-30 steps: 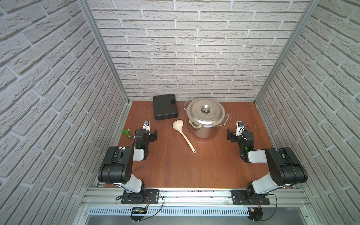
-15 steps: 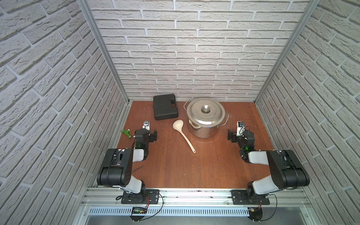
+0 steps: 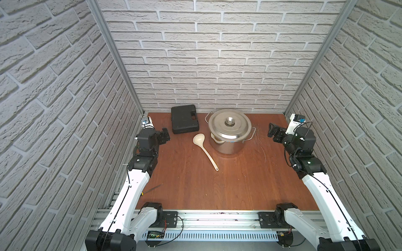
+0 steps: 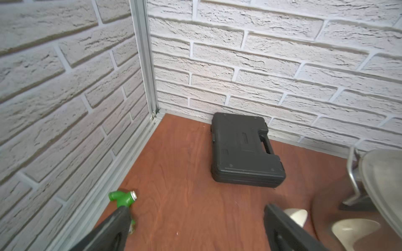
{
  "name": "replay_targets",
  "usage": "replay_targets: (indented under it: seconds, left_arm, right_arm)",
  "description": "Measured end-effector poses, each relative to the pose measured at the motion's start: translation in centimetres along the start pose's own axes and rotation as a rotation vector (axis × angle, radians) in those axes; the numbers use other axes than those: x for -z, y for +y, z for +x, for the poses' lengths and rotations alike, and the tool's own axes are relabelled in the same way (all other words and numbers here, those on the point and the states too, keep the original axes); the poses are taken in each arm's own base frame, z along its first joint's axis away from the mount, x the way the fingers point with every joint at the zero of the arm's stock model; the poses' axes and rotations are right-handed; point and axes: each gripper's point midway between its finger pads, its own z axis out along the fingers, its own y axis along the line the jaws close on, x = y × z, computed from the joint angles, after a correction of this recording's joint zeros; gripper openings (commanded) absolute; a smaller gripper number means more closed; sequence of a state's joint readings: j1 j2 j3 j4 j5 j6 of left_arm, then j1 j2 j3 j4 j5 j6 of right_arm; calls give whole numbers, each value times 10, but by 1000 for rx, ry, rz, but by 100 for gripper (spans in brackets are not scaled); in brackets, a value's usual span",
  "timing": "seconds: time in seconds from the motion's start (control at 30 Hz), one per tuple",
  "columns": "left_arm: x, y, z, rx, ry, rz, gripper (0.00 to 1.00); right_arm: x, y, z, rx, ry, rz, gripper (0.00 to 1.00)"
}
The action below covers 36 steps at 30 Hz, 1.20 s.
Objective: Stir the soup with a spoon
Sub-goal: Pick up the lid from the pan.
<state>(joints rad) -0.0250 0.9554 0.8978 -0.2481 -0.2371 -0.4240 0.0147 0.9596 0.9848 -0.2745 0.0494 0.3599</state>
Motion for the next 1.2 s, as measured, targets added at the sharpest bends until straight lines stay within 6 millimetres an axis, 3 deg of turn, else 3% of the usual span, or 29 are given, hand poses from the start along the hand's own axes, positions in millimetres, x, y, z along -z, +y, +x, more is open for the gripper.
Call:
replay_targets:
  seconds: [0.13,0.2,0.37,0.57,0.7,0.97,1.2]
  left_arm:
    - [12,-18,24,63,158,58,98]
    - [18,-36,38,53,236,91,99]
    - [36,-80,70,3,348,174,98]
    - [37,-87,84,35,383,147,98]
    - [32,-87,85,46,378,128,98]
    - [15,-85,91,42,394,90,98]
    - [6,-71,83,94,382,65,98]
  right_arm:
    - [-17,37,4,-40,205,-88,67]
    - [-30,65,3,-20,302,-137,65]
    - [-46,130,19,78,483,-229,69]
    - [-62,180,43,198,617,-258,75]
    - [-80,187,58,262,666,-217,77]
    - [-115,171,89,347,739,-95,80]
    - [-137,164,108,390,768,-43,73]
